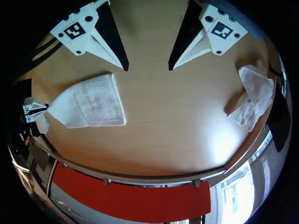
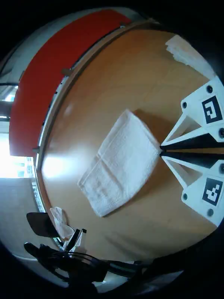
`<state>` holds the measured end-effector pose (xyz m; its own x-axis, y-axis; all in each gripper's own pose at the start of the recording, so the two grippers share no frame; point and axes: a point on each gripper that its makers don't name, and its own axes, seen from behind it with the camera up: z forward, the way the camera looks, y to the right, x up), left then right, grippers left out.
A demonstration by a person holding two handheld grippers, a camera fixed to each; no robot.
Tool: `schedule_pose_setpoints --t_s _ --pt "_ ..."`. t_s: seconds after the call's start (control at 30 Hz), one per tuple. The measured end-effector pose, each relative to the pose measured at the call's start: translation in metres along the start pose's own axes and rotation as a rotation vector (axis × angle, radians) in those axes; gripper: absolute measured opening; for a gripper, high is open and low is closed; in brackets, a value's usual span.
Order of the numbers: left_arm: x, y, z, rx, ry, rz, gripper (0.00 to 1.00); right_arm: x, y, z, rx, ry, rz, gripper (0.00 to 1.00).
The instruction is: Fold towel
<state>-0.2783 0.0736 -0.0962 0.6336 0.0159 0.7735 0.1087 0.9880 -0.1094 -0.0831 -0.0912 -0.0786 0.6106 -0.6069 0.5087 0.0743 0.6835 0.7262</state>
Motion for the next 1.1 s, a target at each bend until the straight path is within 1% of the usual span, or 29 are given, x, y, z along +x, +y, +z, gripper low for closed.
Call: schedule_pose_setpoints --t_s 0.3,0.57,0.8,1.1 --pt "0.002 0.0 0.0 0.001 0.002 0.002 0.78 0.047 0.014 -0.038 -0.054 0.099 -0.03 0.04" --pt "0.007 0.002 0.001 -0.003 0.005 0.007 0.78 0.07 0.027 -0.062 -0.081 0.135 -0.06 0.04" --pt "0.01 0.005 0.002 -0.008 0.009 0.012 0.78 0.079 0.031 -0.074 -0.089 0.146 -0.091 0.04" --pt "0.012 0.007 0.004 -0.01 0.008 0.013 0.78 0.082 0.029 -0.074 -0.077 0.148 -0.103 0.04"
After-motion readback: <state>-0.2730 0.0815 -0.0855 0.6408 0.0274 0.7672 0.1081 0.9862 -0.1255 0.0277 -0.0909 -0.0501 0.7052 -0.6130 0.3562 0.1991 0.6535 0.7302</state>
